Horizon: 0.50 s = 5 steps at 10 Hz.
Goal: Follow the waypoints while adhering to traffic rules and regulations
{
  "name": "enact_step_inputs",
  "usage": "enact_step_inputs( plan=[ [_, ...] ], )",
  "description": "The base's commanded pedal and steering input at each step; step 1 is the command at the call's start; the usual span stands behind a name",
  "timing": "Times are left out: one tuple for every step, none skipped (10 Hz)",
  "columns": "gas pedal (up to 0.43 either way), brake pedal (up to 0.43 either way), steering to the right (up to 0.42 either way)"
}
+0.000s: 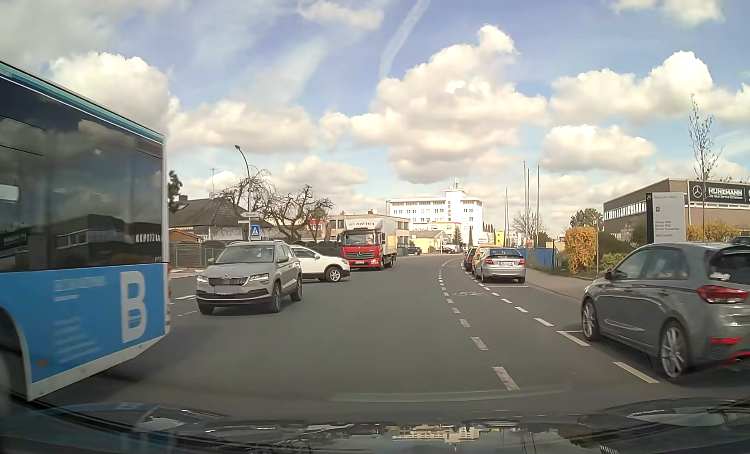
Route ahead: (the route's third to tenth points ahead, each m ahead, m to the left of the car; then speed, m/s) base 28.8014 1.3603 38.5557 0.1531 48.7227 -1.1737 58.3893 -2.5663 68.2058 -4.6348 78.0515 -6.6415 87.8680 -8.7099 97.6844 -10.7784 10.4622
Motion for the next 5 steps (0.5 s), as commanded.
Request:
enact_step_inputs(
  plan=[
    [0.197,0.000,0.020],
    [0.189,0.000,0.020],
    [0.189,0.000,0.020],
    [0.189,0.000,0.019],
    [0.177,0.000,0.019]
  ],
)
